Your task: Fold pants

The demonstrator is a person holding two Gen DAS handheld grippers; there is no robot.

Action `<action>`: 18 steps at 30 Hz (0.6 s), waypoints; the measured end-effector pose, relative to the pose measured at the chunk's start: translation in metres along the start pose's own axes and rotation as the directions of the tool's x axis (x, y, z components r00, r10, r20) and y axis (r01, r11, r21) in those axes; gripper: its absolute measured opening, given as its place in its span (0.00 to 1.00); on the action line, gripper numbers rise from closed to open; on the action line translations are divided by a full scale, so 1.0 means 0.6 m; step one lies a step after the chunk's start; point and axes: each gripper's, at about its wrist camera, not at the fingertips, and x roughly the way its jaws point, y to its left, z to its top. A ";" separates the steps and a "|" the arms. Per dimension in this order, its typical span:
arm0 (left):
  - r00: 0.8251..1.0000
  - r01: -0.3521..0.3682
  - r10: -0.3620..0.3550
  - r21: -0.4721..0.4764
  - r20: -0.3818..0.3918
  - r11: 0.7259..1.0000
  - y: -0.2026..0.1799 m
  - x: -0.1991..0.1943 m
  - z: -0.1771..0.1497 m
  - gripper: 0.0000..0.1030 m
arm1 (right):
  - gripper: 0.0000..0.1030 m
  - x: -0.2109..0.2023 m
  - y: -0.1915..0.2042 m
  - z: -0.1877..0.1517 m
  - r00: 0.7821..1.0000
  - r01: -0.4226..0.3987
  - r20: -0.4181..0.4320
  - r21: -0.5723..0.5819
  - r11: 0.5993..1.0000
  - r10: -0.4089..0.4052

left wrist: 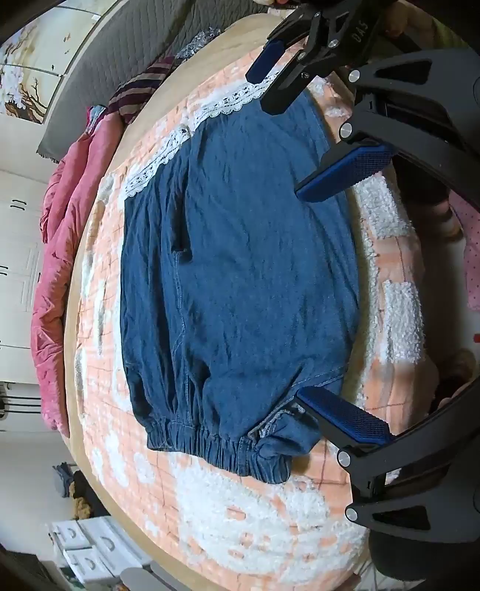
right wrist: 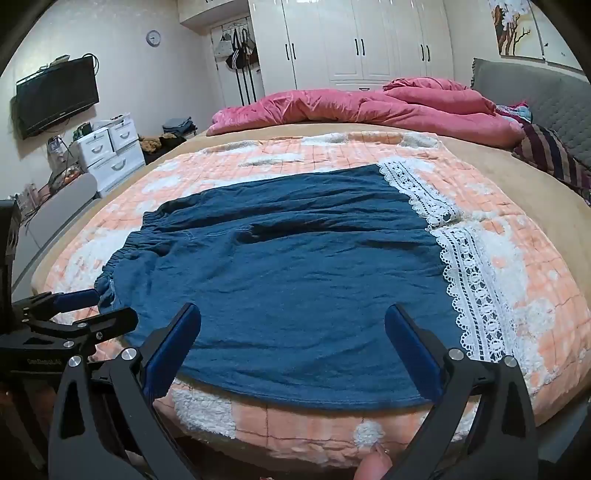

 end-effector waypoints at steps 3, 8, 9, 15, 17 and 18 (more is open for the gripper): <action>1.000 -0.019 0.019 0.003 -0.002 1.000 -0.001 0.001 0.000 0.91 | 0.96 0.000 0.000 -0.001 1.000 0.002 0.004 -0.002 1.000 -0.002; 0.999 -0.032 0.032 0.003 -0.001 0.999 0.000 0.001 0.008 0.91 | 0.96 0.001 0.003 -0.002 1.000 0.004 -0.001 -0.014 1.000 -0.004; 0.999 -0.036 0.036 0.007 0.005 0.999 -0.001 0.002 0.005 0.91 | 0.96 -0.002 -0.005 -0.006 1.000 0.003 0.002 -0.014 1.000 -0.003; 0.999 -0.040 0.040 0.007 0.013 0.999 0.002 0.002 0.005 0.91 | 0.96 0.000 0.002 -0.005 1.000 0.015 0.003 -0.028 0.999 -0.015; 0.999 -0.038 0.038 0.005 0.014 0.999 0.002 0.001 0.004 0.91 | 0.96 0.000 0.002 -0.005 1.000 0.016 0.004 -0.031 0.999 -0.015; 0.999 -0.036 0.036 0.006 0.016 0.999 0.002 0.001 0.005 0.91 | 0.96 0.000 0.002 -0.004 1.000 0.016 0.004 -0.031 0.999 -0.016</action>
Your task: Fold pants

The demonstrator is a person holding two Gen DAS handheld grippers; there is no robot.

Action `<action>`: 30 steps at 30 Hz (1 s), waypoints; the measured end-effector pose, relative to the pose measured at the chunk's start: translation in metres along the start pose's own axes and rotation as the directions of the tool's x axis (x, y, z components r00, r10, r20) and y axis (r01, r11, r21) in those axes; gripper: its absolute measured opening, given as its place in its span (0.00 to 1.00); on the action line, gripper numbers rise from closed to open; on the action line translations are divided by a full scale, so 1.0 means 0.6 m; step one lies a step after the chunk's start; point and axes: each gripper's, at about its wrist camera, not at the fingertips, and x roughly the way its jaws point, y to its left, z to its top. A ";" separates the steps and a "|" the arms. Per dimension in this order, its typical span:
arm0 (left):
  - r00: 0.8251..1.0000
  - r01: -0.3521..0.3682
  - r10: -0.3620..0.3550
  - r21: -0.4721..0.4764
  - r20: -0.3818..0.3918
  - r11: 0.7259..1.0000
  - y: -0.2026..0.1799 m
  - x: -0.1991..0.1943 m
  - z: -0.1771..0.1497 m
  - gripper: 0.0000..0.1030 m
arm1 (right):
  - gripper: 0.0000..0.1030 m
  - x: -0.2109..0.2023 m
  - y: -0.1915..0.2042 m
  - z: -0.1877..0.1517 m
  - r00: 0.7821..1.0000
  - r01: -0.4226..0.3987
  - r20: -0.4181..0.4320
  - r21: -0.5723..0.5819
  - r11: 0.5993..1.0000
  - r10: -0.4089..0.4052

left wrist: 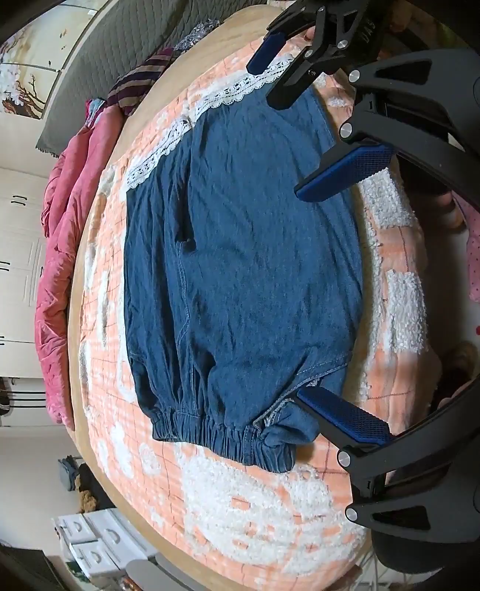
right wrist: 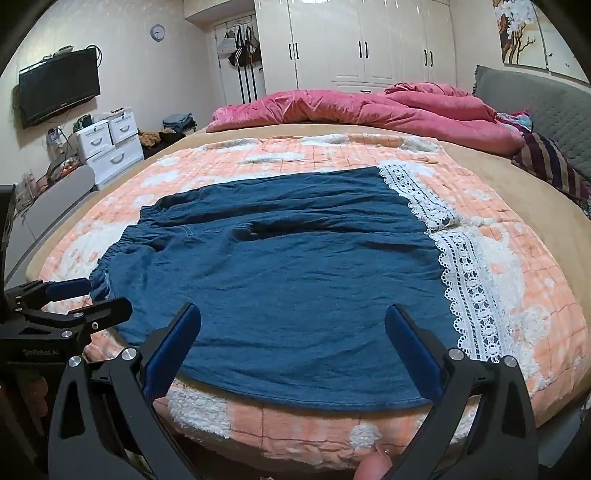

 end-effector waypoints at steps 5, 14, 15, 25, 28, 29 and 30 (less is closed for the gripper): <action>1.000 -0.006 0.006 -0.002 0.002 1.000 0.001 -0.002 -0.002 0.91 | 0.96 0.006 0.010 0.003 1.000 0.006 -0.003 -0.007 1.000 -0.006; 1.000 -0.007 0.007 0.001 0.006 1.000 0.001 -0.002 -0.002 0.91 | 0.96 0.007 0.006 -0.002 1.000 0.008 -0.006 -0.008 1.000 -0.008; 1.000 -0.008 0.008 0.000 0.007 1.000 0.002 -0.002 -0.002 0.91 | 0.96 0.006 0.006 -0.002 1.000 0.007 -0.006 -0.009 1.000 -0.007; 1.000 -0.013 0.013 -0.004 0.010 1.000 0.006 -0.003 0.002 0.91 | 0.96 0.015 0.010 -0.002 1.000 0.007 -0.018 -0.021 1.000 -0.007; 1.000 -0.016 0.016 -0.004 0.009 1.000 0.006 -0.003 0.002 0.91 | 0.96 0.017 0.008 -0.004 1.000 0.007 -0.020 -0.020 1.000 -0.008; 1.000 -0.016 0.016 -0.003 0.009 1.000 0.007 -0.002 0.002 0.91 | 0.96 0.018 0.007 -0.005 1.000 0.008 -0.021 -0.020 1.000 -0.009; 1.000 -0.017 0.017 -0.005 0.008 1.000 0.007 -0.002 0.002 0.91 | 0.96 0.019 0.006 -0.006 1.000 0.007 -0.022 -0.019 1.000 -0.008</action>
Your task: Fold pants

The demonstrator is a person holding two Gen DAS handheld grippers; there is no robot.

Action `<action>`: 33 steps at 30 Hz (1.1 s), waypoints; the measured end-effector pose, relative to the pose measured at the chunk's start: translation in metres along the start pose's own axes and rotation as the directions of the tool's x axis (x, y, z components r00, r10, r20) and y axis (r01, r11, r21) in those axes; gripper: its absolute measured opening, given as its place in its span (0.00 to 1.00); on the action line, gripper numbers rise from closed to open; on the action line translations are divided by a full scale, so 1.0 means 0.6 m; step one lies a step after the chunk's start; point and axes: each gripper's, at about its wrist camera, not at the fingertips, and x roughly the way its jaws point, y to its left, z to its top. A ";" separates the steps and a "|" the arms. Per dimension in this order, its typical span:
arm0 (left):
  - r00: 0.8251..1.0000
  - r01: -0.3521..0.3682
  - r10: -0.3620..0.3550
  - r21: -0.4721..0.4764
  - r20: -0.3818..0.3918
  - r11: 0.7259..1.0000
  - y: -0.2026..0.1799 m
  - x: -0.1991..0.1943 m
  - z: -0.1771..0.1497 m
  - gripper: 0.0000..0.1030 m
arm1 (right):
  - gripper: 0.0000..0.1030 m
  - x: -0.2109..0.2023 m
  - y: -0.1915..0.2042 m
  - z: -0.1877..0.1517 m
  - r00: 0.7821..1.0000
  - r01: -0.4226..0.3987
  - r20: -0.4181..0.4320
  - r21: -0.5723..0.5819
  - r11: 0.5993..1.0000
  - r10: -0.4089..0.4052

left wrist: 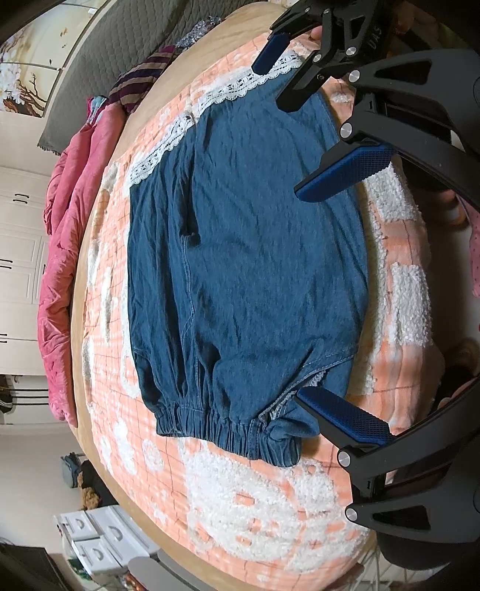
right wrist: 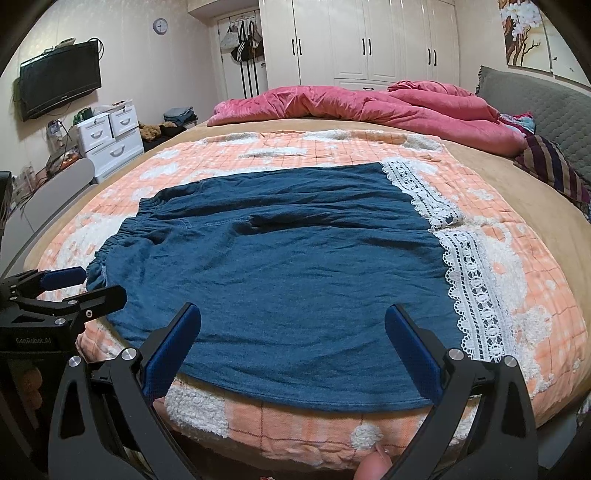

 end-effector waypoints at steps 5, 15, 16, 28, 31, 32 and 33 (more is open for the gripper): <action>1.000 0.000 0.000 0.002 0.001 1.000 0.001 0.000 0.000 0.91 | 0.96 -0.001 0.005 0.001 1.000 0.002 -0.002 -0.002 1.000 -0.002; 1.000 -0.004 0.004 0.001 0.001 1.000 0.008 0.001 0.002 0.91 | 0.96 0.002 0.007 0.002 1.000 0.012 -0.003 -0.006 1.000 -0.012; 1.000 -0.004 0.004 0.001 0.001 1.000 0.009 0.001 0.002 0.91 | 0.96 0.003 0.008 0.003 1.000 0.013 -0.006 -0.006 1.000 -0.013; 0.999 0.005 -0.005 -0.015 -0.033 1.000 0.044 0.019 0.032 0.91 | 0.96 0.031 0.026 0.062 0.998 -0.024 -0.051 -0.058 0.998 0.021; 0.999 -0.007 0.006 -0.039 -0.042 0.999 0.076 0.031 0.058 0.91 | 0.96 0.061 0.034 0.095 0.992 -0.085 -0.102 -0.071 0.994 0.077; 0.999 -0.017 0.014 -0.052 -0.045 0.999 0.090 0.037 0.069 0.91 | 0.96 0.075 0.039 0.110 0.990 -0.091 -0.116 -0.087 0.992 0.081; 0.998 -0.029 0.026 -0.061 -0.049 0.998 0.101 0.042 0.078 0.91 | 0.96 0.087 0.045 0.124 0.988 -0.102 -0.127 -0.100 0.990 0.089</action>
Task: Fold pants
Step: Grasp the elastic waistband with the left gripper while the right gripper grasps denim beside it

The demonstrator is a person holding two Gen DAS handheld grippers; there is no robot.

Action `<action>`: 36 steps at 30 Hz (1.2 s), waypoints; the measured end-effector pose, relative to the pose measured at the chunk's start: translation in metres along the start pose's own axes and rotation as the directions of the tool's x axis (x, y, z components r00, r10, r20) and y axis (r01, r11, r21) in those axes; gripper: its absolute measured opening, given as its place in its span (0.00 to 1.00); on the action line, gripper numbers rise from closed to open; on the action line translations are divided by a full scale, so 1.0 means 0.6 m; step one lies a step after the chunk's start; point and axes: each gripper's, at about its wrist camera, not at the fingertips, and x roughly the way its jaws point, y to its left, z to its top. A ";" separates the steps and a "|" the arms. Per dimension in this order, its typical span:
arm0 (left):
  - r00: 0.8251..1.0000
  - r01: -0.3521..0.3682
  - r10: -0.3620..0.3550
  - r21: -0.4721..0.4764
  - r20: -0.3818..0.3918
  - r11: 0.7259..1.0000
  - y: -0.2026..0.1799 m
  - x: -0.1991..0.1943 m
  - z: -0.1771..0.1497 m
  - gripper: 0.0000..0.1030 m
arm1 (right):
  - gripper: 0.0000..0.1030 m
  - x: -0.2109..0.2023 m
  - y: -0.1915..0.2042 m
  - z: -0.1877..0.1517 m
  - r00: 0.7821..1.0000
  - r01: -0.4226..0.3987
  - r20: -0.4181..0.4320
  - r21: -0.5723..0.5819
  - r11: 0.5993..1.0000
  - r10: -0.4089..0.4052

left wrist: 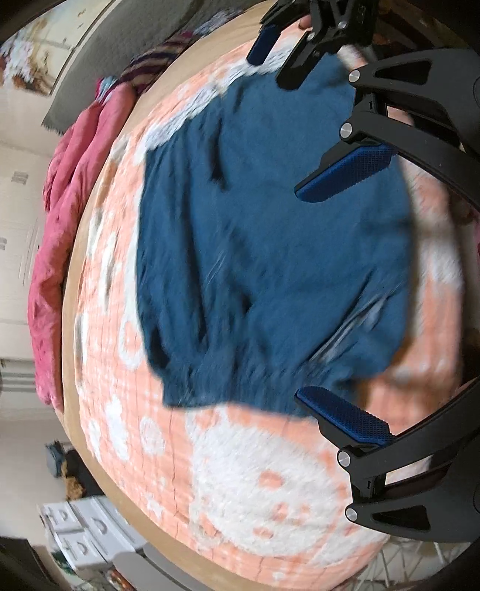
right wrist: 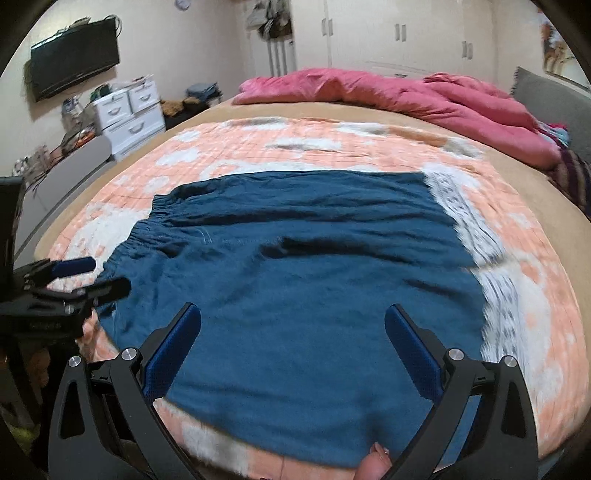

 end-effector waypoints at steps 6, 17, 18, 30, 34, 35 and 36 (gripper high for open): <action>0.999 -0.051 0.051 -0.043 -0.003 0.998 0.081 0.047 0.085 0.91 | 0.96 0.094 0.008 0.093 0.997 -0.051 -0.066 -0.072 0.996 0.046; 0.998 -0.042 0.039 -0.057 -0.048 0.997 0.179 0.181 0.167 0.91 | 0.96 0.246 0.037 0.206 0.987 -0.123 -0.136 -0.262 0.957 0.090; 0.998 -0.034 0.031 -0.050 -0.051 0.998 0.179 0.187 0.168 0.90 | 0.96 0.258 0.035 0.215 0.984 -0.138 -0.147 -0.247 0.959 0.104; 0.994 0.106 -0.106 -0.007 -0.038 0.994 0.177 0.222 0.185 0.21 | 0.95 0.370 0.044 0.272 0.963 -0.222 -0.227 -0.375 0.900 0.143; 0.995 0.100 -0.100 0.047 0.011 0.994 0.161 0.197 0.182 0.19 | 0.91 0.378 0.063 0.280 0.956 -0.270 -0.238 -0.465 0.843 0.174; 0.995 0.092 -0.093 0.057 0.018 0.994 0.157 0.194 0.183 0.19 | 0.89 0.383 0.070 0.279 0.952 -0.280 -0.250 -0.493 0.824 0.174; 0.995 0.089 -0.091 0.065 0.029 0.994 0.154 0.190 0.184 0.18 | 0.82 0.390 0.078 0.279 0.950 -0.285 -0.261 -0.514 0.809 0.169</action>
